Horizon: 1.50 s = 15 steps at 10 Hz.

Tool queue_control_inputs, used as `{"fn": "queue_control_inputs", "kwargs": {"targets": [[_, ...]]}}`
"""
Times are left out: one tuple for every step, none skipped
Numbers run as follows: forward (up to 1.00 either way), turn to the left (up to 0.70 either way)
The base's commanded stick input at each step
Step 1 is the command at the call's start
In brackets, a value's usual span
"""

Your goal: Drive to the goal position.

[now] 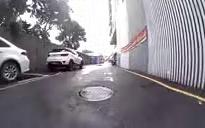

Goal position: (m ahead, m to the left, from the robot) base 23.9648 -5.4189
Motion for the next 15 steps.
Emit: {"fn": "queue_control_inputs", "kwargs": {"targets": [[0.7, -0.01], [0.7, -0.01], [0.7, -0.01], [0.7, 0.0], [0.7, 0.0], [0.7, 0.0], [0.7, 0.0], [0.7, 0.0], [0.7, 0.0], [0.7, 0.0], [0.7, 0.0], [0.7, 0.0], [0.7, 0.0], [0.7, 0.0], [0.7, 0.0]]}}
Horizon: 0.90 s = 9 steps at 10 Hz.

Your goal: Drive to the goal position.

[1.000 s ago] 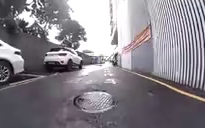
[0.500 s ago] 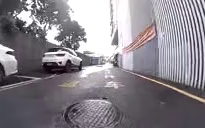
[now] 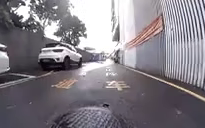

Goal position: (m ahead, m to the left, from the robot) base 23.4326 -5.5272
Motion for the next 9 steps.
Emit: {"fn": "queue_control_inputs", "kwargs": {"targets": [[0.7, 0.0], [0.7, 0.0], [0.7, 0.0], [0.7, 0.0], [0.7, 0.0], [0.7, 0.0], [0.7, 0.0], [0.7, 0.0], [0.7, 0.0]]}}
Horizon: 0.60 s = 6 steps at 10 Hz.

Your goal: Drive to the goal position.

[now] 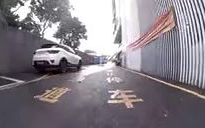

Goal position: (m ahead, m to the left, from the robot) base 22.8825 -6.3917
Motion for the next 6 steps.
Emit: {"fn": "queue_control_inputs", "kwargs": {"targets": [[0.7, 0.0], [0.7, 0.0], [0.7, 0.0], [0.7, 0.0], [0.7, 0.0], [0.7, 0.0]]}}
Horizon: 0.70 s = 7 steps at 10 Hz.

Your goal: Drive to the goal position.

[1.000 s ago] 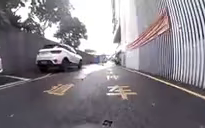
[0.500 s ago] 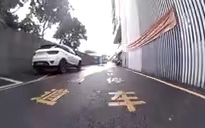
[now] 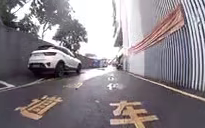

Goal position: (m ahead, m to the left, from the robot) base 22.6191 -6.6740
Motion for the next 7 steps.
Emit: {"fn": "queue_control_inputs", "kwargs": {"targets": [[0.7, 0.0], [0.7, 0.0], [0.7, 0.0], [0.7, 0.0], [0.7, 0.0], [0.7, 0.0], [0.7, 0.0]]}}
